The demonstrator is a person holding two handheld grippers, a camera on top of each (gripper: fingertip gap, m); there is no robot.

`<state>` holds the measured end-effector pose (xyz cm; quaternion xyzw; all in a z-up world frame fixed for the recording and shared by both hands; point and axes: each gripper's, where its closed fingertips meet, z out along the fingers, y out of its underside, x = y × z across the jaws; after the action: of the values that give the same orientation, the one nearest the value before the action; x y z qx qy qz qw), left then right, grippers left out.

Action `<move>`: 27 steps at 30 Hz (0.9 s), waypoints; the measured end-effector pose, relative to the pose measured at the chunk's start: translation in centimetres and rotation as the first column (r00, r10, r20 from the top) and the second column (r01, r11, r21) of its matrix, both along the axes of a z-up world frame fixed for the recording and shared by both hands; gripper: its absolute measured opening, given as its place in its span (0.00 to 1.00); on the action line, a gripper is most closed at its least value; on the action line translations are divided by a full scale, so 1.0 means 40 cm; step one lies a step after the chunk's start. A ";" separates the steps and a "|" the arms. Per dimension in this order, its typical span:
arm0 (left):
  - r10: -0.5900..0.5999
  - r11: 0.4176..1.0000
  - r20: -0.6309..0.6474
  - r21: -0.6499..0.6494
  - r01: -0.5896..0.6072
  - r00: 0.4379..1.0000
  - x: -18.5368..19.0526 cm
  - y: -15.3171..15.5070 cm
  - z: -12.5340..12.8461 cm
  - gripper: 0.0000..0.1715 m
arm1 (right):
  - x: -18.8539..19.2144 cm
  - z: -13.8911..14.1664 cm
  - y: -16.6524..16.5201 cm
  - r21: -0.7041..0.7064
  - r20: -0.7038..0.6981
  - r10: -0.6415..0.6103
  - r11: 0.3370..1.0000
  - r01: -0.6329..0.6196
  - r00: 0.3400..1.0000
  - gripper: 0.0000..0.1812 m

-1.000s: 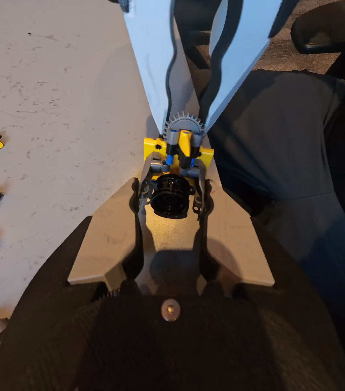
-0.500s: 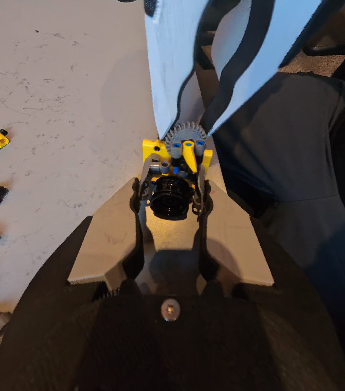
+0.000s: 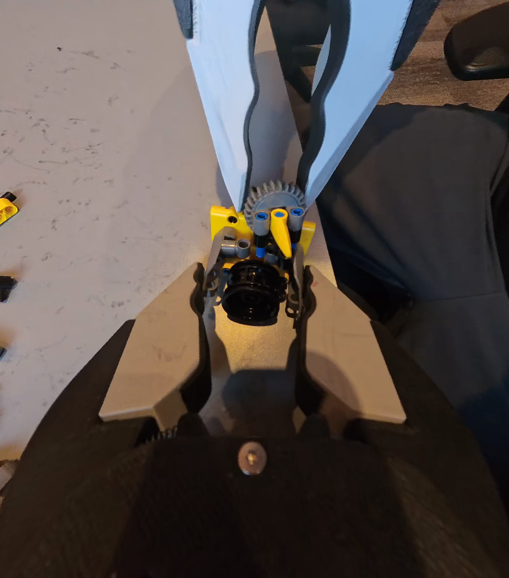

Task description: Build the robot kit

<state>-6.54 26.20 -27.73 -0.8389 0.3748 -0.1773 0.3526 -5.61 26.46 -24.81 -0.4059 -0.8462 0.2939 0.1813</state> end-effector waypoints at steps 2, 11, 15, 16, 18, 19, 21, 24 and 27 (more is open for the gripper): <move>0.000 1.000 -0.002 0.003 0.000 1.000 0.000 0.000 0.000 0.36 | 0.002 0.004 0.002 0.008 -0.043 -0.021 1.000 0.022 0.999 0.14; -0.031 0.999 -0.011 0.014 0.031 0.999 0.007 -0.008 0.000 0.36 | 0.015 0.033 0.007 -0.177 -0.205 -0.129 0.980 0.093 0.970 0.21; -0.045 0.999 -0.022 0.029 0.046 0.999 0.011 -0.012 0.001 0.36 | 0.038 0.037 0.017 -0.208 -0.274 -0.152 0.973 0.095 0.950 0.22; -0.051 0.998 -0.022 0.029 0.052 0.998 0.012 -0.015 0.001 0.36 | 0.043 0.038 0.016 -0.226 -0.287 -0.154 0.970 0.090 0.945 0.21; -0.068 0.997 -0.026 0.036 0.069 0.997 0.016 -0.020 0.002 0.36 | 0.055 0.035 0.009 -0.257 -0.285 -0.144 0.964 0.069 0.948 0.21; -0.076 0.996 -0.025 0.036 0.077 0.997 0.018 -0.022 0.002 0.36 | 0.058 0.030 0.005 -0.272 -0.276 -0.141 0.960 0.063 0.951 0.21; -0.077 0.997 -0.012 0.019 0.078 0.997 0.019 -0.022 0.001 0.36 | 0.061 0.023 -0.001 -0.296 -0.275 -0.143 0.953 0.058 0.951 0.23; -0.081 0.997 0.017 -0.012 0.081 0.997 0.020 -0.024 0.002 0.36 | 0.061 0.022 -0.005 -0.287 -0.303 -0.122 0.957 0.031 0.945 0.25; -0.097 0.995 0.014 -0.010 0.097 0.995 0.024 -0.029 0.002 0.36 | 0.057 0.045 0.000 -0.267 -0.360 -0.079 0.963 -0.022 0.929 0.19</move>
<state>-5.58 25.05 -27.66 -0.8204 0.4116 -0.2019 0.3418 -3.33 26.46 -23.03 -0.3765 -0.7440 0.4730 0.2845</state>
